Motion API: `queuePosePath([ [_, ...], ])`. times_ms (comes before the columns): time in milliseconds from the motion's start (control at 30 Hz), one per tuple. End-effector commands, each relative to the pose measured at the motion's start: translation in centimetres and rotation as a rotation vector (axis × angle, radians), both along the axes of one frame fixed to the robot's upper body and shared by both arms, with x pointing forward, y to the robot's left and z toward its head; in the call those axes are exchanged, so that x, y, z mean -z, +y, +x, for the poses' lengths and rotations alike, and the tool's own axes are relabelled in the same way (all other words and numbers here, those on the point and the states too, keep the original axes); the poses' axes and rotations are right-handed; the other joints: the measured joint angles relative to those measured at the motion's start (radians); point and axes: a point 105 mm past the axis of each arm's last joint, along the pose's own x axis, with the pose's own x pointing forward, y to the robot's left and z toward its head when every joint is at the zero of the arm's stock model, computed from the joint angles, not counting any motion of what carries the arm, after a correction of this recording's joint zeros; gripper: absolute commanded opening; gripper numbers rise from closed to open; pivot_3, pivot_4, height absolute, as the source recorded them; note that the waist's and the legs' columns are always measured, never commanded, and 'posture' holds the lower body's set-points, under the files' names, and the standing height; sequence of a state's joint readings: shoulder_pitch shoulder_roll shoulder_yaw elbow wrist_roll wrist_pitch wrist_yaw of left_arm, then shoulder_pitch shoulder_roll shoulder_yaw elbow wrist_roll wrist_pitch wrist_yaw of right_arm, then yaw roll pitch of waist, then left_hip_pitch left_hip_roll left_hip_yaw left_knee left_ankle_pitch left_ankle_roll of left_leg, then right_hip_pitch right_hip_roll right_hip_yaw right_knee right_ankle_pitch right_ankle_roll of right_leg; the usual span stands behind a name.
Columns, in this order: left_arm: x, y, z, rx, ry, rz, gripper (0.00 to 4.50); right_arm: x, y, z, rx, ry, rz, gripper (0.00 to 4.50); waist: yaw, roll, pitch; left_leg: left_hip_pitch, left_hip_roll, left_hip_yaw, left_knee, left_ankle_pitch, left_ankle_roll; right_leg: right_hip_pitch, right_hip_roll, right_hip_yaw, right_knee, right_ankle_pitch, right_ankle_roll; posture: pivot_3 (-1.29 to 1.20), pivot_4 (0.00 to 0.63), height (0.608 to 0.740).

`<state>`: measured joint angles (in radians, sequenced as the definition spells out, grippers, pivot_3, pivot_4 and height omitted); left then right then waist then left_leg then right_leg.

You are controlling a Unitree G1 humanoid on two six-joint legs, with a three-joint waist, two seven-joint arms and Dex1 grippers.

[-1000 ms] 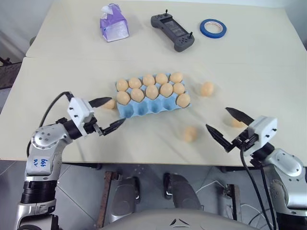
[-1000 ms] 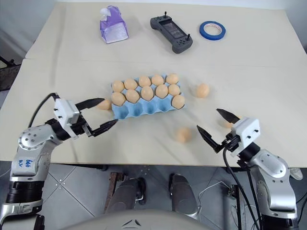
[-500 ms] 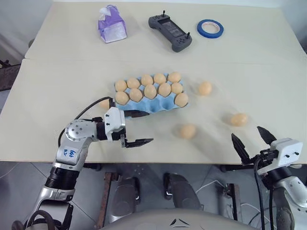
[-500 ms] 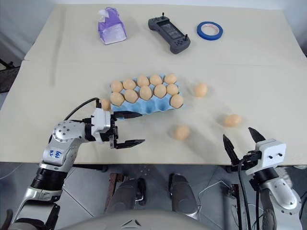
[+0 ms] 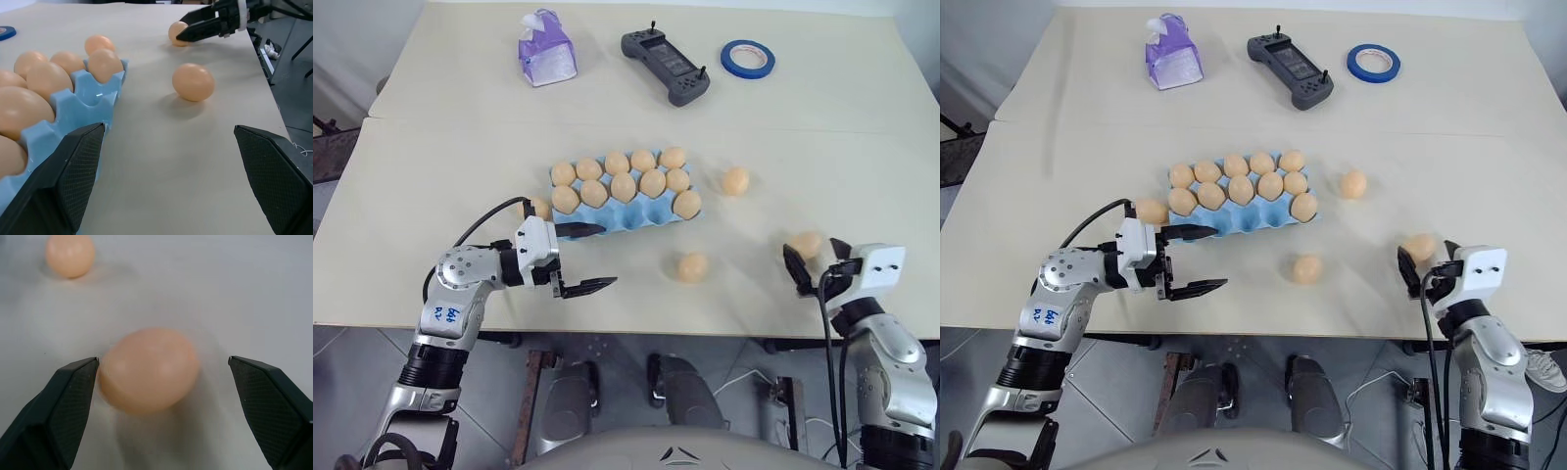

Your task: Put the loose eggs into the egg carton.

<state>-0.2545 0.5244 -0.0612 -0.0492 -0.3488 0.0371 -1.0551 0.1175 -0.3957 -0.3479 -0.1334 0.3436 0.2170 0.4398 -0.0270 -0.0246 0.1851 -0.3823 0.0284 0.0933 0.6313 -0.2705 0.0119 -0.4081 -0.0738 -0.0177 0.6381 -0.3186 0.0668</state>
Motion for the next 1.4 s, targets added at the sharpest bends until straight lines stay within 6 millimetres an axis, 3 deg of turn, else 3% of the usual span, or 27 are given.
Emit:
queuePosePath([
  [33, -0.9, -0.4, -0.4, 0.003, -0.036, -0.024, 4.5, -0.6, 0.0, 0.5, -0.022, -0.042, -0.016, 4.28, 0.0, 0.0, 0.0, 0.0, 0.0, 0.0, 0.0, 0.0, 0.0, 0.0, 0.0, 0.0, 0.0, 0.0, 0.0, 0.0, 0.15, 0.74],
  [100, -0.9, -0.5, -0.5, 0.0, -0.034, -0.028, 4.5, -0.8, 0.1, 0.5, -0.037, -0.055, -0.023, 3.9, 0.0, 0.0, 0.0, 0.0, 0.0, 0.0, 0.0, 0.0, 0.0, 0.0, 0.0, 0.0, 0.0, 0.0, 0.001, 0.0, 0.15, 0.74],
  [300, -0.8, -0.1, -0.5, -0.035, -0.025, -0.042, 4.5, -1.0, 0.5, 0.8, -0.066, -0.076, -0.052, 1.9, -0.001, 0.0, 0.0, 0.0, 0.0, 0.0, 0.0, 0.0, 0.0, 0.0, 0.0, 0.0, 0.0, 0.0, 0.001, 0.0, 0.15, 0.74],
  [567, -0.5, 0.5, -0.8, -0.083, -0.019, -0.047, 4.5, -1.2, 1.4, 1.2, -0.121, -0.07, -0.065, 1.9, -0.001, 0.0, 0.0, 0.0, 0.0, 0.0, 0.0, 0.0, 0.0, 0.0, 0.0, 0.001, 0.0, 0.001, 0.001, 0.0, 0.15, 0.74],
  [667, -0.5, 0.7, -0.9, -0.097, -0.021, -0.045, 4.5, -1.9, 1.7, 1.0, -0.146, -0.086, -0.019, 2.47, -0.001, 0.0, 0.0, 0.0, 0.0, 0.0, 0.0, 0.0, 0.0, 0.0, 0.0, 0.0, 0.0, 0.001, 0.001, 0.0, 0.15, 0.74],
  [867, -0.4, 1.3, -1.2, -0.129, -0.021, -0.043, 4.5, -3.7, 1.7, 0.2, -0.221, -0.096, -0.067, 4.43, 0.0, 0.0, 0.0, 0.0, 0.0, 0.0, 0.0, 0.0, 0.0, 0.0, 0.0, 0.001, 0.0, 0.001, 0.001, 0.0, 0.15, 0.74],
  [1000, -0.4, 1.4, -1.2, -0.142, -0.021, -0.045, 4.5, -5.9, 1.0, 0.5, -0.231, -0.156, -0.055, 4.47, -0.001, 0.0, 0.0, 0.0, 0.0, 0.0, 0.0, 0.0, 0.0, 0.0, 0.0, 0.001, 0.0, 0.001, 0.001, 0.0, 0.15, 0.74],
  [1133, -0.4, 1.2, -1.3, -0.141, -0.023, -0.049, 4.5, -7.4, -0.8, 2.6, -0.171, -0.208, -0.091, 4.47, -0.003, 0.0, 0.0, 0.001, 0.0, 0.001, 0.001, 0.0, 0.0, 0.0, 0.0, 0.001, 0.0, 0.001, 0.001, 0.0, 0.15, 0.74],
  [1267, -0.4, 1.1, -1.1, -0.145, -0.029, -0.052, 4.5, -6.9, -3.2, 5.0, -0.099, -0.176, -0.112, 4.47, -0.001, 0.0, 0.0, 0.001, 0.0, 0.001, 0.001, 0.001, 0.001, 0.0, 0.0, 0.001, 0.0, 0.002, 0.0, 0.0, 0.15, 0.74],
  [1400, -0.7, 1.3, -1.0, -0.152, -0.044, -0.052, 4.5, -5.6, -3.5, 6.6, -0.108, -0.12, -0.099, 4.47, 0.0, 0.0, 0.0, 0.0, 0.0, 0.001, 0.0, 0.001, 0.001, 0.0, 0.0, 0.001, -0.001, 0.002, 0.0, 0.0, 0.15, 0.74],
])
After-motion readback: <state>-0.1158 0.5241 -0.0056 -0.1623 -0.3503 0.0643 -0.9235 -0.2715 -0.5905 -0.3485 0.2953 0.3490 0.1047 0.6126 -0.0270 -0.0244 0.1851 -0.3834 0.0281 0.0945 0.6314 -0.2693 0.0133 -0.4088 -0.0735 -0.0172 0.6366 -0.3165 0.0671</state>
